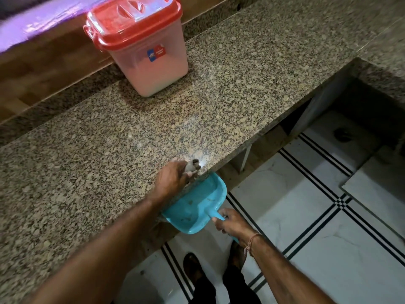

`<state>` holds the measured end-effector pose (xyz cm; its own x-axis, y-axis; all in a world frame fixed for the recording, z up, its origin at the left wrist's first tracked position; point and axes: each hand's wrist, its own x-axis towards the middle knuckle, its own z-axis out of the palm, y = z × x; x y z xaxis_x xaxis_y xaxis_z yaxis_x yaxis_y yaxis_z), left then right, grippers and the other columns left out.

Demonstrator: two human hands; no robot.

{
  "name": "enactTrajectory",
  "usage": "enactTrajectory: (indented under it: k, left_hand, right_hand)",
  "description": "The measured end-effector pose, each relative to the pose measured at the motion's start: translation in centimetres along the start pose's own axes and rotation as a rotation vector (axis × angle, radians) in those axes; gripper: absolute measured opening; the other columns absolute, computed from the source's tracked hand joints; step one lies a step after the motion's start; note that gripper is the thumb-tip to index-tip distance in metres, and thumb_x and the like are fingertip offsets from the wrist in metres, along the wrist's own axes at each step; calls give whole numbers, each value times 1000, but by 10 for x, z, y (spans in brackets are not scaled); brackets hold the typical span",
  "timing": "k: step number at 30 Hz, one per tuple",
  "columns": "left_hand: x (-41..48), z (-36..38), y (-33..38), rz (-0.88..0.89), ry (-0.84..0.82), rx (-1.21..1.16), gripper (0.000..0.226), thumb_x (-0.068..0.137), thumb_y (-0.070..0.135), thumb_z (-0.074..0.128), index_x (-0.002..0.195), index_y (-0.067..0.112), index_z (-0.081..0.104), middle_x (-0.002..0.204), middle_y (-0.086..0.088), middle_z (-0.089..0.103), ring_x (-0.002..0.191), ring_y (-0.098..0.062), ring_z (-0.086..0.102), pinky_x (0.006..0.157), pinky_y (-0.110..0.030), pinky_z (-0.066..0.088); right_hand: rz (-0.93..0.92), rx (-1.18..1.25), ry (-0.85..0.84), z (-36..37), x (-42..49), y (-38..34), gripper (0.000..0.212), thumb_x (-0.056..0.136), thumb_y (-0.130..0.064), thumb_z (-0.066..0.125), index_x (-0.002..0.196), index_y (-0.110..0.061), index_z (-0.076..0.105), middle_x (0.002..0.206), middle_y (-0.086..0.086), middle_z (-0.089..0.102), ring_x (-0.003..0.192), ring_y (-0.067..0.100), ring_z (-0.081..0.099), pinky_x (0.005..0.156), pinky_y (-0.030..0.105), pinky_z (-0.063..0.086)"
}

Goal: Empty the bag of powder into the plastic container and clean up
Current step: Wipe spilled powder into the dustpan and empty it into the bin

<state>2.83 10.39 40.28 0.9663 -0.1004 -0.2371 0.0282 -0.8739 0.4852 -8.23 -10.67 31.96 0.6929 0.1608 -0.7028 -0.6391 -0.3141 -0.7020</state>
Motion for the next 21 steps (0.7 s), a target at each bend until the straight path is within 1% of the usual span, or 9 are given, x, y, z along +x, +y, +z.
enactTrajectory:
  k: [2,3,5,8,10,12,16,19,21]
  left_hand:
    - [-10,12,-5,89,32,105,19,101,38,57,97,20,61,92,5,55,79,-10,51,65,-21,37]
    - [-15,15,-5,126,45,136,19,102,37,56,100,19,62,94,3,54,82,-12,51,68,-22,37]
    - [-18,14,-6,162,23,147,19,103,34,54,103,17,63,95,1,53,84,-14,51,70,-24,38]
    - [-10,2,0,99,-89,57,18,105,29,51,89,21,56,85,7,52,73,-8,49,59,-17,36]
    - [-1,-3,0,14,-149,41,20,104,26,52,85,20,54,78,8,53,66,-5,49,51,-12,34]
    - [1,-3,-5,-41,-164,17,22,105,26,50,84,19,52,75,7,53,64,-6,49,48,-11,35]
    - [-22,-2,-9,-74,-33,7,26,106,29,49,85,17,56,76,7,56,68,-10,53,53,-13,35]
    - [-38,3,-5,-37,45,102,19,105,31,52,97,15,59,88,6,53,74,-6,49,58,-11,30]
    - [-39,7,-4,-13,73,109,21,104,33,52,99,15,61,94,3,56,79,-9,50,60,-11,31]
  right_hand:
    - [-8,-6,0,0,-1,0,14,93,-24,68,85,-16,60,72,-4,61,61,6,54,54,17,44]
    - [-7,-7,-1,0,-1,-1,14,93,-23,68,85,-16,59,72,-4,60,60,6,53,52,15,43]
    - [0,-8,-2,1,-3,-3,14,93,-24,68,85,-17,59,73,-4,60,61,6,53,50,15,42]
    - [2,-6,-5,2,-3,-9,13,93,-26,67,85,-19,60,75,-3,61,63,8,53,53,17,43]
    - [5,-10,-3,3,-3,-12,14,94,-26,67,84,-19,61,75,-2,62,62,8,52,52,17,43]
    - [12,-9,3,4,-3,-12,13,93,-26,68,85,-17,62,74,-1,62,62,8,53,55,20,43]
    - [19,-12,10,4,-4,-7,18,93,-26,68,94,-9,66,77,0,63,66,10,55,61,25,46]
    - [19,-25,24,4,-4,-3,25,92,-25,68,103,-2,67,77,1,63,66,10,55,61,26,46]
    - [15,-30,24,5,-4,-3,28,92,-25,67,107,-1,68,77,1,63,67,11,55,63,27,46]
